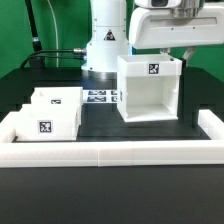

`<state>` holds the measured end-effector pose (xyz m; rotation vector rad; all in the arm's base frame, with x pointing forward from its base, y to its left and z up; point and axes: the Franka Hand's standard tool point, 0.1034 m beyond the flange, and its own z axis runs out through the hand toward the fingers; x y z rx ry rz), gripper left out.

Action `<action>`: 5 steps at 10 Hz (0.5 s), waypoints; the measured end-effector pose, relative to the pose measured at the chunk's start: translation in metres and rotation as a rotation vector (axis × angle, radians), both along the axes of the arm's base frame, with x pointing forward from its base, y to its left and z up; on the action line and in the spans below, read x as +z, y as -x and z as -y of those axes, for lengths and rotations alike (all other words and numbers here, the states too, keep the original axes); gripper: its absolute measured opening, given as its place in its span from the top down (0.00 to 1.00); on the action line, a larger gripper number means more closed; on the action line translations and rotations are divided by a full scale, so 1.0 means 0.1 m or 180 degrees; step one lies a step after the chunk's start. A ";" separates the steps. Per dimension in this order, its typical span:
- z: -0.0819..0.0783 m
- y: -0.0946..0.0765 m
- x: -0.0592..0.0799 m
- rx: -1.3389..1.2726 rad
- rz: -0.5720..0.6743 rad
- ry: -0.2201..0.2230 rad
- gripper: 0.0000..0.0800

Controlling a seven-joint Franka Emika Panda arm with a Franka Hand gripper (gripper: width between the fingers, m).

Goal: Assemble drawer

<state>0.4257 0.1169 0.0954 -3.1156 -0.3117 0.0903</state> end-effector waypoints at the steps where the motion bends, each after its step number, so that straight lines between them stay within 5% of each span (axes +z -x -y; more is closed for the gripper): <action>1: 0.00 0.00 0.00 -0.0001 0.0000 -0.0002 0.89; 5: 0.00 0.00 0.00 -0.0001 0.0000 -0.0002 0.95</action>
Offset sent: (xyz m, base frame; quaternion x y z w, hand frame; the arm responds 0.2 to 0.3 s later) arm 0.0000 0.0000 0.0000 0.0000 0.0000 0.0000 1.0000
